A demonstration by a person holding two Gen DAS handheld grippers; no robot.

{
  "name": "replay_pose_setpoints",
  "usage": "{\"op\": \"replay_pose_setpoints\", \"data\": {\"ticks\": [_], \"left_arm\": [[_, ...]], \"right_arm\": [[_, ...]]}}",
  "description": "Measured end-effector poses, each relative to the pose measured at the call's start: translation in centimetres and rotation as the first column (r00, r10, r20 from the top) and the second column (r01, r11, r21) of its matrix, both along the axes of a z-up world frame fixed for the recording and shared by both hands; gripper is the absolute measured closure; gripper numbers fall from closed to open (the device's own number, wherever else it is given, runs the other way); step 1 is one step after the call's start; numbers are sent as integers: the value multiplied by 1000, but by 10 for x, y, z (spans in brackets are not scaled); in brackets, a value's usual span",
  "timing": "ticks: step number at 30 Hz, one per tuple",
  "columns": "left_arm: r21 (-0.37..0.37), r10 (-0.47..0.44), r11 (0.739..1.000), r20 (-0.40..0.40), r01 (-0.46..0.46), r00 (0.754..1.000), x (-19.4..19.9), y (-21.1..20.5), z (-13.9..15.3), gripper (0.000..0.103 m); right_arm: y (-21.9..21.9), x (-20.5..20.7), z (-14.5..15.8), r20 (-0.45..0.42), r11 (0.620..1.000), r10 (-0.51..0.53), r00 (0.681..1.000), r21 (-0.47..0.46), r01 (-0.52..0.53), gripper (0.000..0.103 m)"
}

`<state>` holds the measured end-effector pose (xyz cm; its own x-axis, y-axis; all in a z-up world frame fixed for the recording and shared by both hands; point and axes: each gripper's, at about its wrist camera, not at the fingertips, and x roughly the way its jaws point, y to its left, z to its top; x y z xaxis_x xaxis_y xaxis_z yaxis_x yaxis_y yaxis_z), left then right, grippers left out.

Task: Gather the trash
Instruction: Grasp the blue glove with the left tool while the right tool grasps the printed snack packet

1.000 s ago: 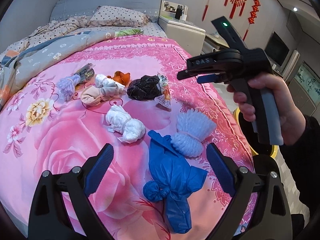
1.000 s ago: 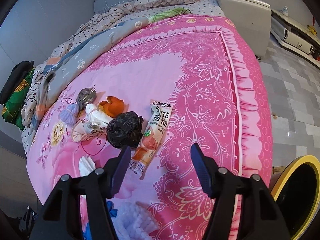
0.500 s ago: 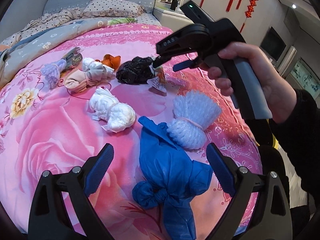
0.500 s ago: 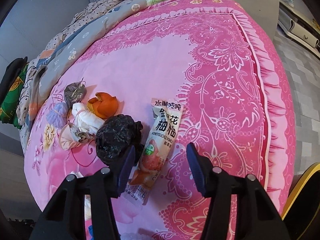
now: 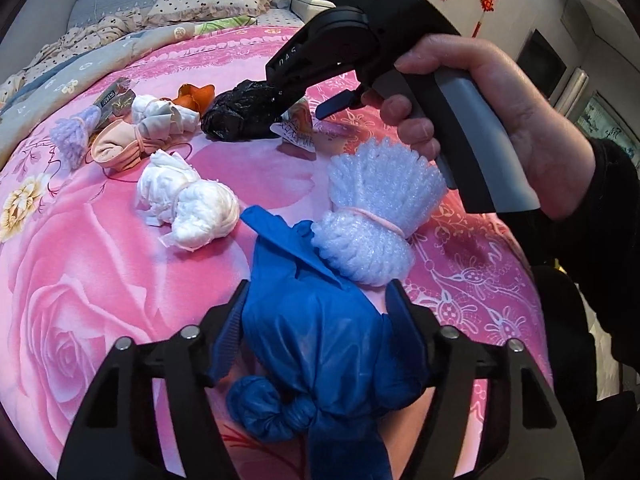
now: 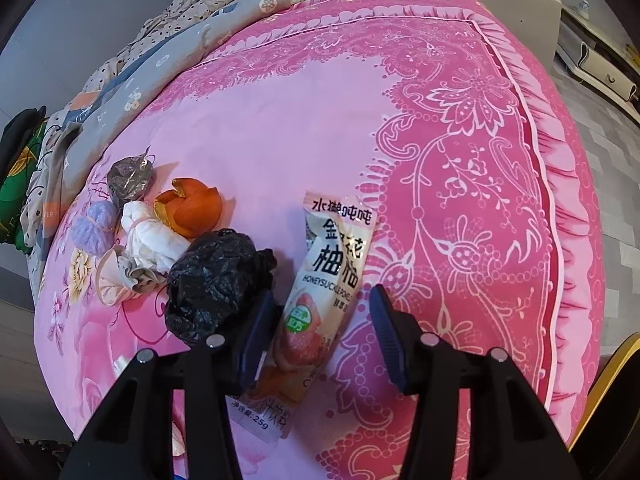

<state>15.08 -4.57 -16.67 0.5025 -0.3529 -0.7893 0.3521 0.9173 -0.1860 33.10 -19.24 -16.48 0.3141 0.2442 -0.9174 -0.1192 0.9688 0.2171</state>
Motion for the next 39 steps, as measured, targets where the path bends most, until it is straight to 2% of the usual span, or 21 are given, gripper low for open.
{"op": "replay_pose_setpoints", "data": {"ticks": [7,13,24,29,39], "left_arm": [[-18,-4,1000,5,4,1000,-2,2,0,63],[-33,-3,999,-1,3,1000,-3,5,2,74],[-22,-12,1000,2,12,1000,-16,4,8,81],[9,-10,1000,-13,10,1000,-22,6,12,84],[-6,-13,1000,-18,13,1000,-44,12,30,85]], "right_arm": [[1,0,-1,-1,1000,9,1000,20,-9,75],[5,-9,6,24,999,33,999,10,-33,78],[-7,-24,29,62,1000,8,998,24,-10,78],[-16,-33,42,86,1000,-3,996,32,1,78],[-38,-59,67,132,998,-30,991,53,23,78]]}}
